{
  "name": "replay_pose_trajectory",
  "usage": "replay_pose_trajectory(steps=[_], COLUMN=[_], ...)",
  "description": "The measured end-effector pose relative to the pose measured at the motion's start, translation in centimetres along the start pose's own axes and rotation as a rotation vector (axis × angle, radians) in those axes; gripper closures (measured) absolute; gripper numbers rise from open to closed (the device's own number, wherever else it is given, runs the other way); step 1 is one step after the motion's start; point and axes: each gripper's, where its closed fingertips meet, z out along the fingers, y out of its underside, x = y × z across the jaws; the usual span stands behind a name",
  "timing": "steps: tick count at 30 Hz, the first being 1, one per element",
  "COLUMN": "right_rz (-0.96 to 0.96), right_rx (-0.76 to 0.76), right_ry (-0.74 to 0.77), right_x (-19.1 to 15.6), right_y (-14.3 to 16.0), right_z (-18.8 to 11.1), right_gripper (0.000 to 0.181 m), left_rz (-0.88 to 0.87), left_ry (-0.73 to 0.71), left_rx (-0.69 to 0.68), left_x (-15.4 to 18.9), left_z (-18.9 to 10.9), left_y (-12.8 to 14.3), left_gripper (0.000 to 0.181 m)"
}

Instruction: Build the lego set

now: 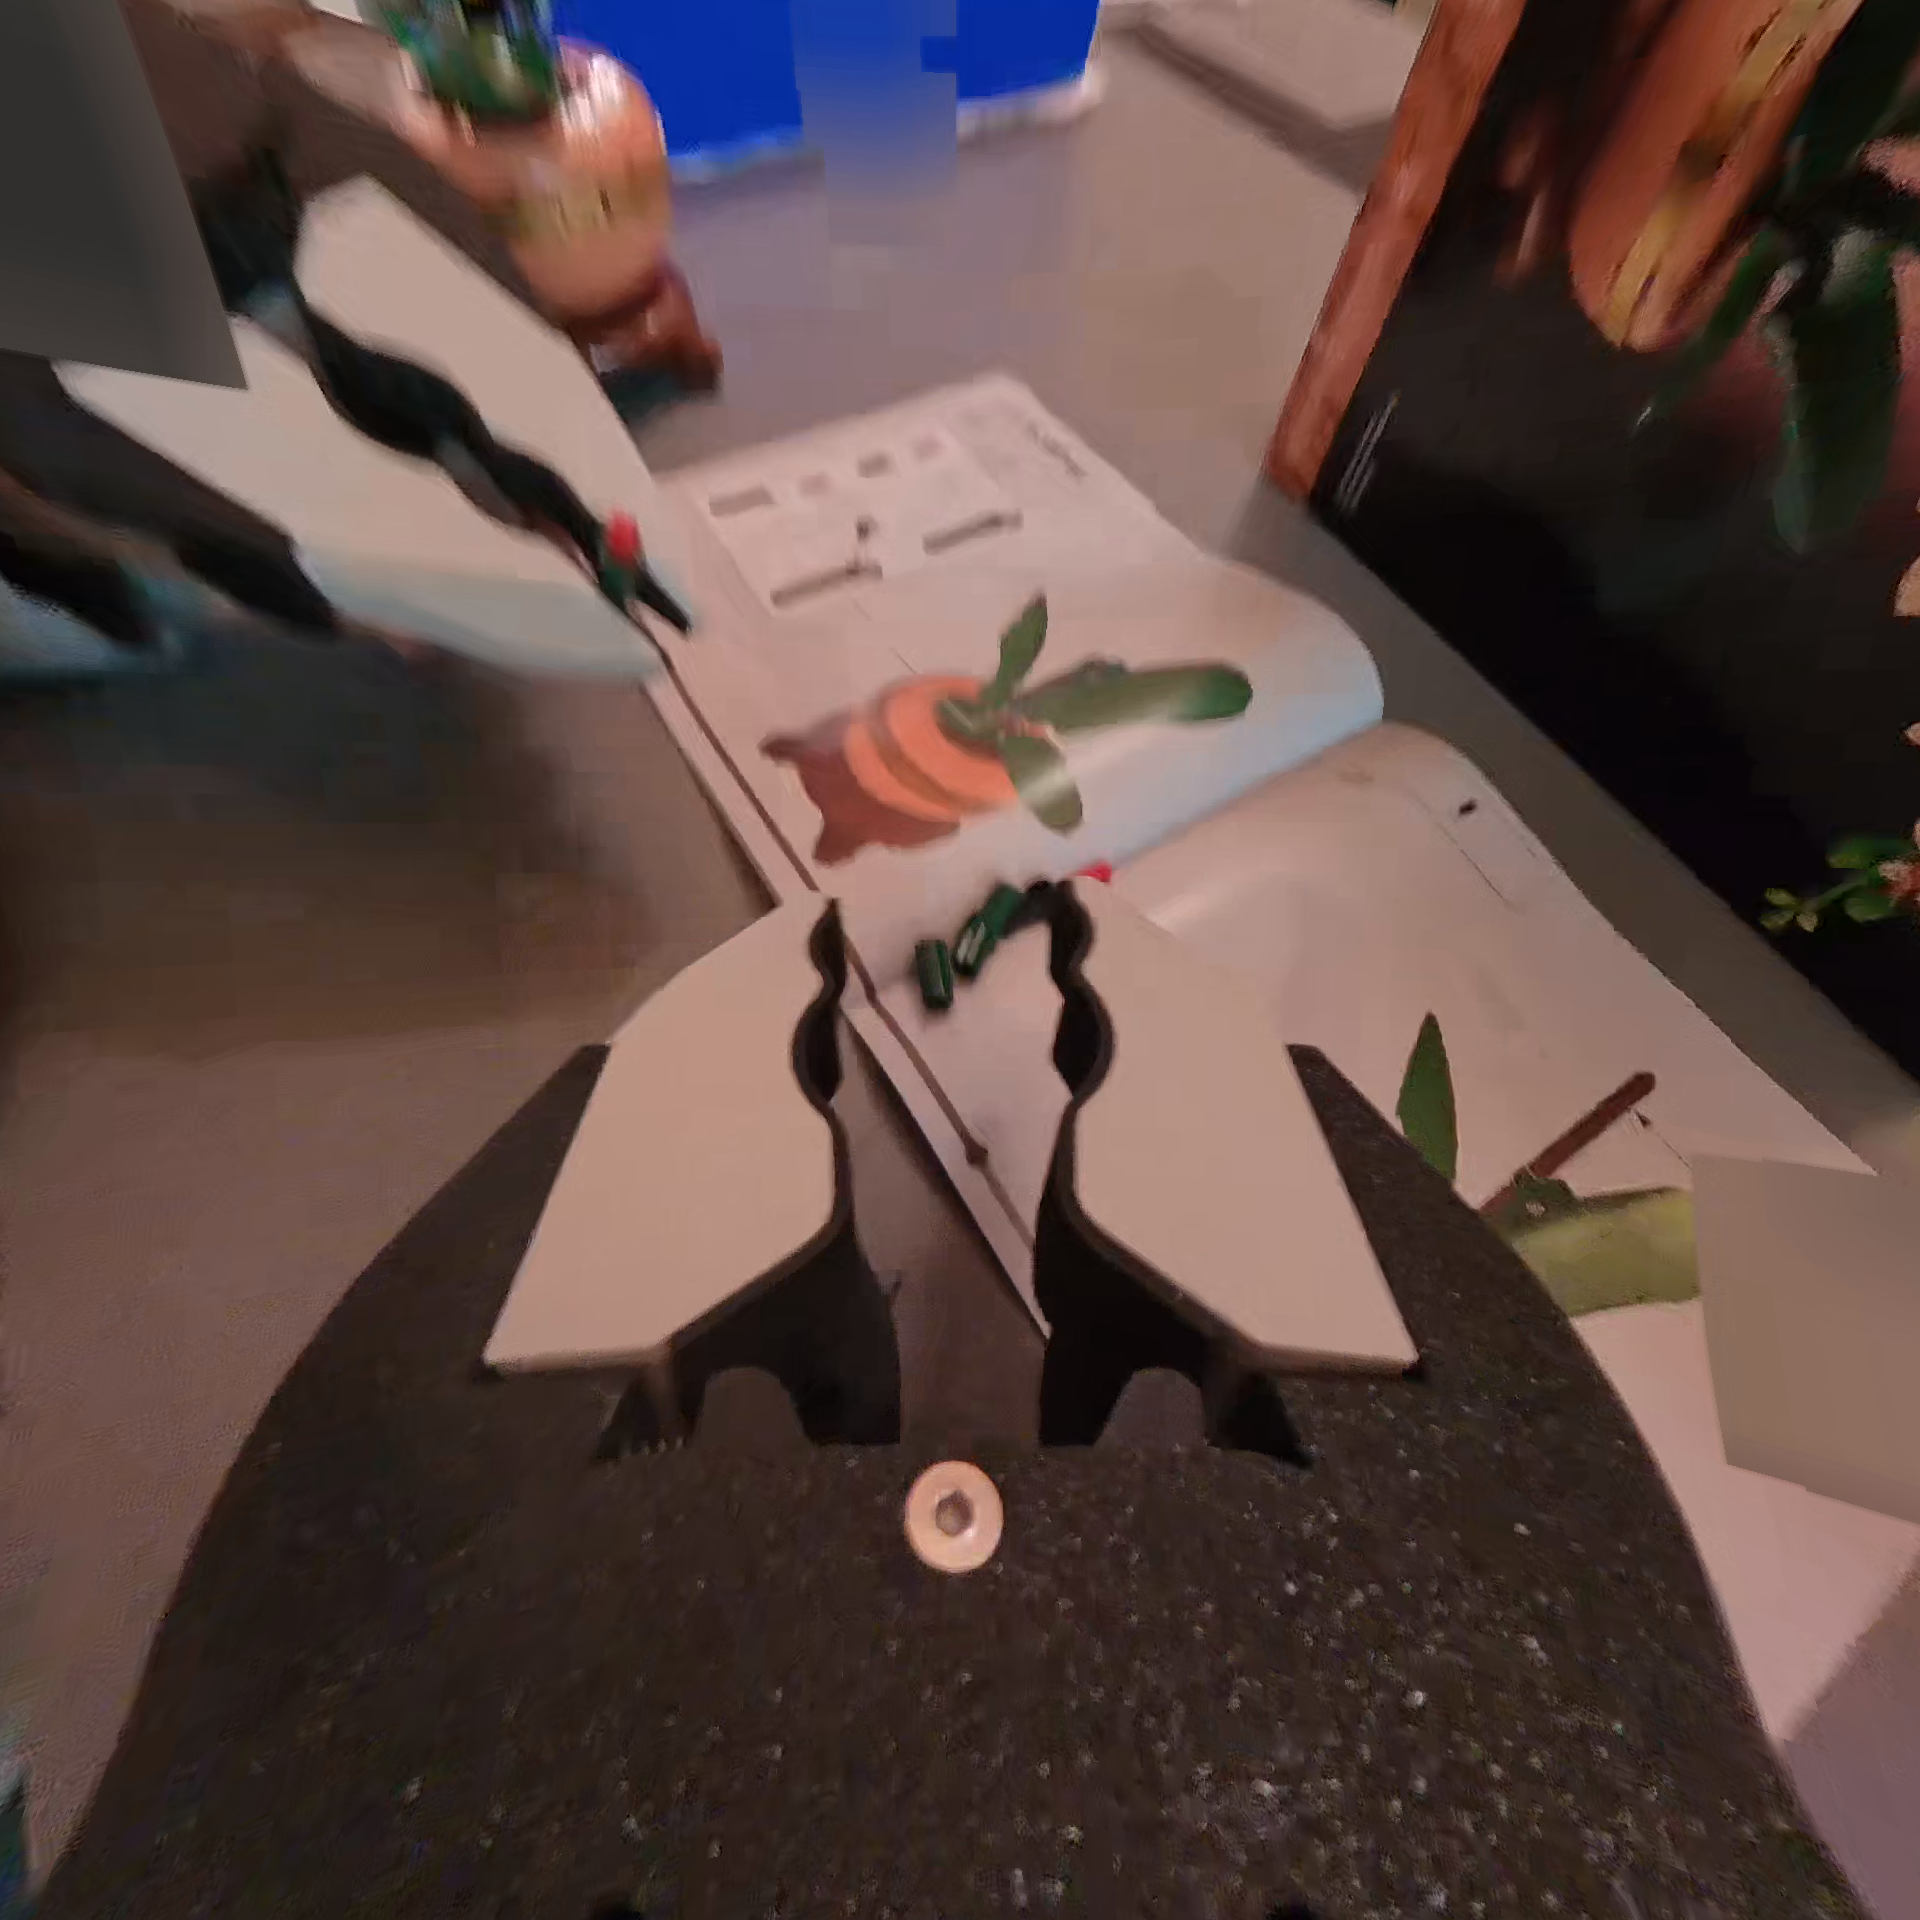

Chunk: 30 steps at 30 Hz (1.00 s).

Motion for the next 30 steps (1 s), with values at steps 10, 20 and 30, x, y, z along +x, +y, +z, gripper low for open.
replay_pose_trajectory(steps=[10,20,30], right_rz=[-0.193,-0.333,0.471], right_rx=[-0.350,-0.617,0.775], right_ry=[-0.124,-0.073,-0.412], right_x=[-1.0,-0.1,-1.9], right_y=[2.4,3.6,-10.4], right_z=[2.3,2.6,-2.0], right_gripper=[0.173,0.175,0.176], left_rz=[-0.018,-0.028,-0.232], left_ry=[0.035,0.042,0.106], left_rx=[-0.035,-0.032,0.156], left_x=[0.2,0.1,-0.6], left_z=[0.3,0.3,-0.8], left_y=[0.4,0.4,-1.8], left_gripper=[0.176,0.176,0.176])
